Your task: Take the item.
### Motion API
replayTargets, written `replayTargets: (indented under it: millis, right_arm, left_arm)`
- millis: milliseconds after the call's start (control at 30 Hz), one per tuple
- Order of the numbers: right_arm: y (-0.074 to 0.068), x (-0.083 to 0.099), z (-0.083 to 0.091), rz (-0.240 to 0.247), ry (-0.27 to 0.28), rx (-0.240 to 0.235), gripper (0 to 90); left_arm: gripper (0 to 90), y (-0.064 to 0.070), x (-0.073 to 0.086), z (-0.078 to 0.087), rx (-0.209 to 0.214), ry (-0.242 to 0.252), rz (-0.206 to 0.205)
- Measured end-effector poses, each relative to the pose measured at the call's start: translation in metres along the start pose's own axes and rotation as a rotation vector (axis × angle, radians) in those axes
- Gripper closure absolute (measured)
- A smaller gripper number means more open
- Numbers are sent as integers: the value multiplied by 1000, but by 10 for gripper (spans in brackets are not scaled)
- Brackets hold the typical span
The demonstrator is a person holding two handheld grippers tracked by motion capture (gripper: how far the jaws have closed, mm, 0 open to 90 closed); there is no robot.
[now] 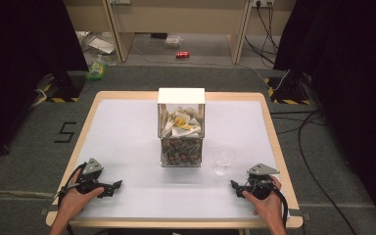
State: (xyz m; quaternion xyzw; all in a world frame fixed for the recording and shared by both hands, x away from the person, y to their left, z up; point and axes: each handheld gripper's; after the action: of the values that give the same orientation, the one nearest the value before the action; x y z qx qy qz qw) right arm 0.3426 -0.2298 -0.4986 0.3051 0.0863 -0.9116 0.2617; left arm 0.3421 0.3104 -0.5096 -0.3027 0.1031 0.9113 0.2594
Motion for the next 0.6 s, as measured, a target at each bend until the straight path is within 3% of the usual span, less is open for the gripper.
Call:
replayTargets:
  millis: [200,600]
  right_arm:
    - [3,1,2,-27,14,-16,212]
    - [-1,-7,26,-58,167,15,243]
  left_arm:
    - [10,0,0,0,2,0,0]
    - [10,0,0,0,2,0,0]
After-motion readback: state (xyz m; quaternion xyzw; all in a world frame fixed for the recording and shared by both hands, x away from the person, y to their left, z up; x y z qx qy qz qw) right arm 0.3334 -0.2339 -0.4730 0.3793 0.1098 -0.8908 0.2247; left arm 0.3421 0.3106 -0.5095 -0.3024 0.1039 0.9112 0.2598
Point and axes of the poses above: each handheld gripper's, and its own axes: z roughly backward along the jaws, x roughly out of its underside, y roughly to its right, and after that the axes turned 10 degrees about -y, right-handed
